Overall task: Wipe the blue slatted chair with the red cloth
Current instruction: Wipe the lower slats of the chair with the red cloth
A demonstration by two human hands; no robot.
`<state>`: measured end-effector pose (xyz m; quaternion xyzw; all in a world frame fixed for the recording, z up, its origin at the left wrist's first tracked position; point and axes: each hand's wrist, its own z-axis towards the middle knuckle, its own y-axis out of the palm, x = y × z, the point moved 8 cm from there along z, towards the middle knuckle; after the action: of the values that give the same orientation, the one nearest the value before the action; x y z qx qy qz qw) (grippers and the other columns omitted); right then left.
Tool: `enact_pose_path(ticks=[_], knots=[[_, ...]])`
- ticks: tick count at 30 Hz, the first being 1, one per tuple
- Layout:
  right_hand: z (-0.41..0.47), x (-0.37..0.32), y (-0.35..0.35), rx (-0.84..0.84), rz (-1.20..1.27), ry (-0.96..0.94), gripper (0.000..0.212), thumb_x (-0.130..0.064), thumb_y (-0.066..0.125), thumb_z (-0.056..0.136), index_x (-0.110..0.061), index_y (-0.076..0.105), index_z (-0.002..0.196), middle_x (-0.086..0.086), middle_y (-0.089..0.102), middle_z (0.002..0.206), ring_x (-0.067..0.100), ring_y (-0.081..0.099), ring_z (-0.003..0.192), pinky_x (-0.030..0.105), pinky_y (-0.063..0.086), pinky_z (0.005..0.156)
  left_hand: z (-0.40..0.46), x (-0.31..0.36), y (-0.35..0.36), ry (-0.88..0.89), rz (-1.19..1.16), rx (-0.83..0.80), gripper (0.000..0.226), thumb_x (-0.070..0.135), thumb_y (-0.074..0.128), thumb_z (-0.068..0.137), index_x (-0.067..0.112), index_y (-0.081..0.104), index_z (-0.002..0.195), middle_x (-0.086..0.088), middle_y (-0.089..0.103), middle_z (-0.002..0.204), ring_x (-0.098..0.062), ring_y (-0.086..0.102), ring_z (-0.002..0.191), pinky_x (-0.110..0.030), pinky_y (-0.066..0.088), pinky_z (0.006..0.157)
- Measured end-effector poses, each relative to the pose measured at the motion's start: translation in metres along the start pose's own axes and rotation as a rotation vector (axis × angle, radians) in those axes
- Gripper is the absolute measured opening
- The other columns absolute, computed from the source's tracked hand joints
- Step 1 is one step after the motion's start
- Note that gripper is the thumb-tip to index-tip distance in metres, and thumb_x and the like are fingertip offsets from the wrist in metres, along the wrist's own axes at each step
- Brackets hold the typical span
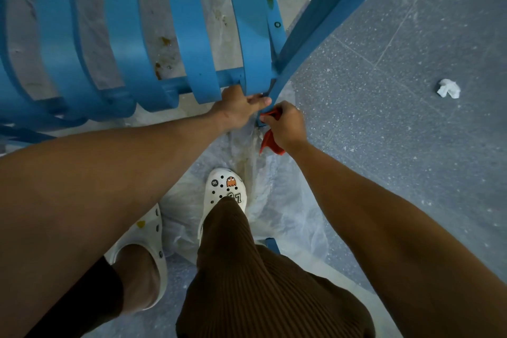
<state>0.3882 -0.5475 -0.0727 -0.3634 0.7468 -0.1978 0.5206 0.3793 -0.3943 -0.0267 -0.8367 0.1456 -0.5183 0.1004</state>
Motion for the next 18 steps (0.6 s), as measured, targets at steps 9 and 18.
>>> enact_pose_path(ticks=[9, 18], knots=[[-0.003, -0.018, -0.036, 0.116, -0.016, -0.128, 0.029, -0.038, 0.081, 0.082, -0.018, 0.068, 0.099, -0.005, 0.066, 0.095, 0.008, 0.058, 0.079, 0.008, 0.037, 0.064, -0.007, 0.011, -0.008, 0.031, -0.018, 0.028, 0.033, 0.023, 0.067, 0.097, 0.003, 0.068, 0.124, 0.0, 0.068, 0.117, -0.019, 0.064, 0.114, -0.013, 0.048, 0.087], [-0.013, -0.007, -0.007, 0.063, -0.019, 0.057, 0.024, -0.031, 0.076, 0.087, -0.015, 0.069, 0.104, 0.0, 0.069, 0.098, 0.013, 0.061, 0.082, 0.023, 0.044, 0.068, -0.021, 0.02, -0.012, -0.036, 0.117, -0.016, 0.036, 0.029, 0.063, 0.1, 0.01, 0.063, 0.131, -0.005, 0.065, 0.134, -0.023, 0.058, 0.126, -0.04, 0.045, 0.109]])
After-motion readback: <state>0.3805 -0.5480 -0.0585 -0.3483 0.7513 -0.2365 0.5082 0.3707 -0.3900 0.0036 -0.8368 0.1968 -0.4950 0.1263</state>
